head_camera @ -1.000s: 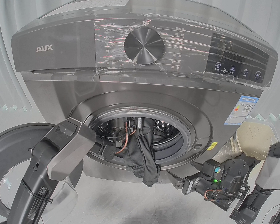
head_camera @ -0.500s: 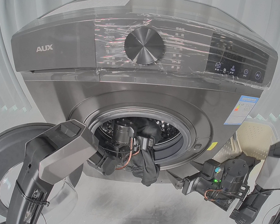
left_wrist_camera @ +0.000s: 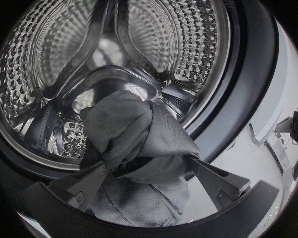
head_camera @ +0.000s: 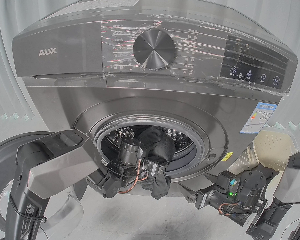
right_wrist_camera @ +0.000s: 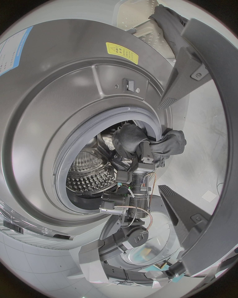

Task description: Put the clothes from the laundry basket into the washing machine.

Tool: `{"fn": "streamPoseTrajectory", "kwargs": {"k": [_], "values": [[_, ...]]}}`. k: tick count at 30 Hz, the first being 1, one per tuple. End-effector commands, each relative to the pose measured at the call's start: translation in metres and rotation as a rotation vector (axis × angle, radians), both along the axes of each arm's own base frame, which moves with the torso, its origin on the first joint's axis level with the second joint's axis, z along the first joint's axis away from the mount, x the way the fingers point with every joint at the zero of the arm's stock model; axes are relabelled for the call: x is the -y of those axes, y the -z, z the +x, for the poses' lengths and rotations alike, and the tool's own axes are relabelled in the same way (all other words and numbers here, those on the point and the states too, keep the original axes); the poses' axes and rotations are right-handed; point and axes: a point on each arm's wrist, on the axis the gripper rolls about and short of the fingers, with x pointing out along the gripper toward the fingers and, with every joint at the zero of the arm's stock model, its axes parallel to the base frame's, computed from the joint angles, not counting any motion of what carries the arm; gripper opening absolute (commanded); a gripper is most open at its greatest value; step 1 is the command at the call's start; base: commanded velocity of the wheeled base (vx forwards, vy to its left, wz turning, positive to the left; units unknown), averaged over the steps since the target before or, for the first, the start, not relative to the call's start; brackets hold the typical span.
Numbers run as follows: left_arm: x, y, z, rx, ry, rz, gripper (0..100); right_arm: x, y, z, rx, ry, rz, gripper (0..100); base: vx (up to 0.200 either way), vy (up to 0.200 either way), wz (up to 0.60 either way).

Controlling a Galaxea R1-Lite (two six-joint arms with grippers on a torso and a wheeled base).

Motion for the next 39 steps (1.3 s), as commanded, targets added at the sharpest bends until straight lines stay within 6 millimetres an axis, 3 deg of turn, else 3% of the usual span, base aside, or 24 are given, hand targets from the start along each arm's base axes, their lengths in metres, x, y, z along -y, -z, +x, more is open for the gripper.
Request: {"fn": "streamPoseTrajectory", "kwargs": {"k": [1, 6, 15, 16, 21, 26, 28, 29, 32, 39], "values": [[0.000, 0.003, -0.001, -0.010, 0.003, 0.006, 100, 0.000, 0.000, 0.000, -0.001, -0.001, -0.001, 100, 0.000, 0.000, 0.00], [0.000, 0.024, 0.004, -0.034, 0.000, 0.023, 100, 0.000, 0.000, 0.000, -0.001, 0.001, -0.001, 100, 0.000, 0.000, 0.00], [0.002, 0.040, 0.009, -0.042, -0.005, 0.027, 100, 0.000, 0.000, 0.000, -0.001, 0.001, -0.001, 100, 0.000, 0.000, 0.00], [0.003, 0.039, 0.011, -0.036, -0.005, 0.022, 0, 0.000, 0.000, 0.000, -0.001, 0.001, -0.001, 100, 0.000, 0.000, 0.00], [0.005, 0.032, 0.017, -0.005, -0.014, 0.000, 0, 0.000, 0.000, 0.000, 0.000, 0.001, 0.000, 100, 0.000, 0.000, 0.00], [0.010, 0.005, 0.040, 0.096, -0.056, -0.078, 0, 0.000, 0.000, 0.000, 0.001, 0.001, 0.001, 100, 0.000, 0.000, 0.00], [0.009, 0.003, 0.042, 0.105, -0.060, -0.084, 0, 0.000, 0.000, 0.000, 0.001, 0.001, 0.001, 100, 0.000, 0.000, 0.00], [0.011, -0.012, 0.060, 0.188, -0.093, -0.134, 0, -0.001, 0.001, 0.000, 0.000, -0.001, 0.000, 100, 0.000, 0.000, 0.00], [0.010, -0.024, 0.079, 0.266, -0.148, -0.182, 0, -0.001, 0.001, 0.000, -0.002, 0.000, 0.002, 100, 0.000, 0.000, 0.00], [0.006, -0.025, 0.091, 0.298, -0.184, -0.207, 0, 0.000, 0.001, 0.000, -0.002, 0.001, 0.002, 100, 0.000, 0.000, 0.00]]}}
